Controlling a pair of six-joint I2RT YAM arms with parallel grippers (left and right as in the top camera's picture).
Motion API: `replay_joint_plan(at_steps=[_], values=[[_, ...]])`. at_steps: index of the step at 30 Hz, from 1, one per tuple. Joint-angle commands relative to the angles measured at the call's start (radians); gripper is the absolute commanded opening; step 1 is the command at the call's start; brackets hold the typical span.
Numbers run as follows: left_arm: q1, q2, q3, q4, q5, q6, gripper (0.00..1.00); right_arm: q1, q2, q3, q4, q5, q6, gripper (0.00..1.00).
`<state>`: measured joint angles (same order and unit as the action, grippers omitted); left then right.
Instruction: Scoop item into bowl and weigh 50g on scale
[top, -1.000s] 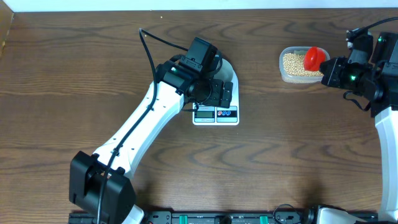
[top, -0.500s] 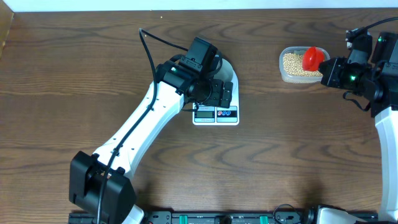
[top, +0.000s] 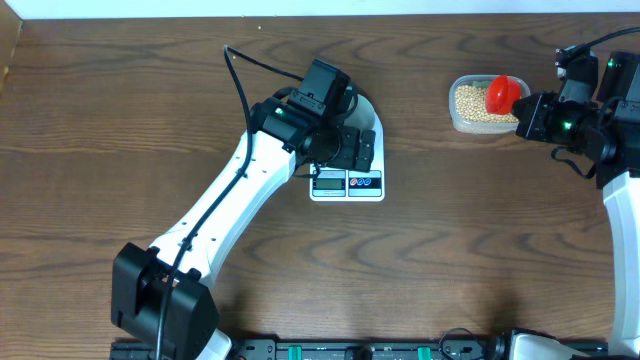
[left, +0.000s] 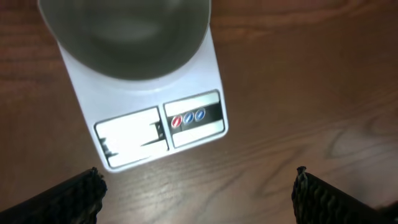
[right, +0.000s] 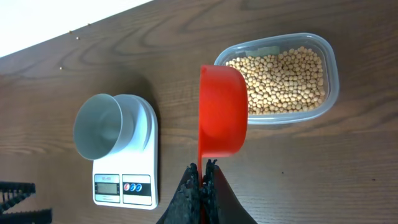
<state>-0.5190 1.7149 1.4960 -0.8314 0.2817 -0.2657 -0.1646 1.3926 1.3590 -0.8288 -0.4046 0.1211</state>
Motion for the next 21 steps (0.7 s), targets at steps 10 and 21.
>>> replay_joint_plan(at_steps=[10, 21], values=[[-0.022, 0.006, -0.006, 0.005, -0.119, -0.092, 0.07, -0.001, 0.003, 0.019, -0.037, 0.013, -0.033, 0.01], [-0.137, 0.007, -0.038, 0.010, -0.220, -0.196, 0.07, -0.001, 0.003, 0.019, -0.036, 0.014, -0.033, 0.01]])
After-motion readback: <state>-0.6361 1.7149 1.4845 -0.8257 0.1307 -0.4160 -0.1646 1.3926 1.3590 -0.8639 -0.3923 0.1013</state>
